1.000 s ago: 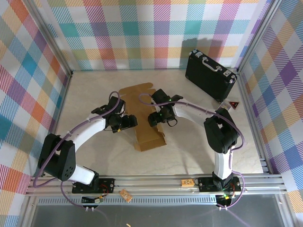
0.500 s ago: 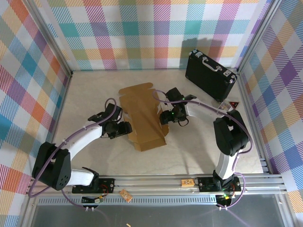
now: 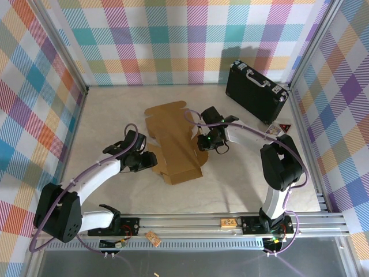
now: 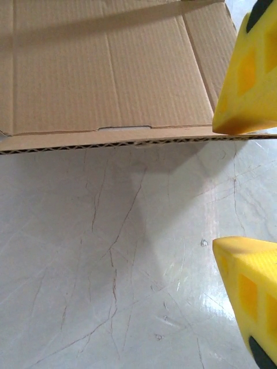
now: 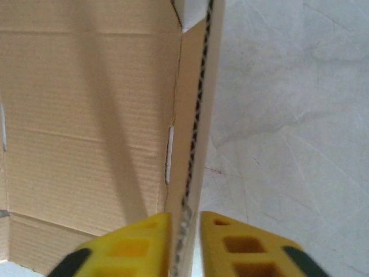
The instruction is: Fold the paper box
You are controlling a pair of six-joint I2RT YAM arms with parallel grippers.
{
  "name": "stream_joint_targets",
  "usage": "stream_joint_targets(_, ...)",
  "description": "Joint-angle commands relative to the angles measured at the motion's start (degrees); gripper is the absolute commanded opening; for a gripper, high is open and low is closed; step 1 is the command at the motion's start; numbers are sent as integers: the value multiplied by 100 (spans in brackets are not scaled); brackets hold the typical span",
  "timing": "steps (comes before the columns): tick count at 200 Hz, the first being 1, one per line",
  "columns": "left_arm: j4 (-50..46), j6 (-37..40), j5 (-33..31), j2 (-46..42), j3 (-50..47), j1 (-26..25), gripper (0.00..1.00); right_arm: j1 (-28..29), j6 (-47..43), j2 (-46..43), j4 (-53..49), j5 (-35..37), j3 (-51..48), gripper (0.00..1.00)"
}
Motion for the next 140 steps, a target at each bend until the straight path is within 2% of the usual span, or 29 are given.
stream_joint_targets(1,-273,-52,-73,-288,57,-50,51,19,-439,41,-102,-52,406,14)
stream_joint_targets(29,-838,-7,-549,-541,628,7,64,28,-1644,278,-310,-394,932,10)
stream_joint_targets(49,-1292,30,-683,-629,1247,165,72,65,-2893,588,-803,-443,1427,8)
stream_joint_targets(78,-1672,149,-637,-518,1922,374,75,159,-4486,962,-890,-301,1964,6)
stream_joint_targets(98,-1747,211,-340,-355,2076,573,76,133,-4746,1458,-912,214,2723,17)
stream_joint_targets(101,-1739,213,-296,-349,2072,595,76,133,-4791,1561,-997,248,2877,23)
stream_joint_targets(109,-1710,218,-217,-321,2044,640,76,142,-4810,1806,-1227,317,3294,49)
stream_joint_targets(115,-1698,214,-179,-317,2013,663,76,142,-4712,1934,-1265,413,3583,58)
stream_joint_targets(140,-1698,262,-72,-356,1906,687,76,125,-4048,1701,-659,788,3706,75)
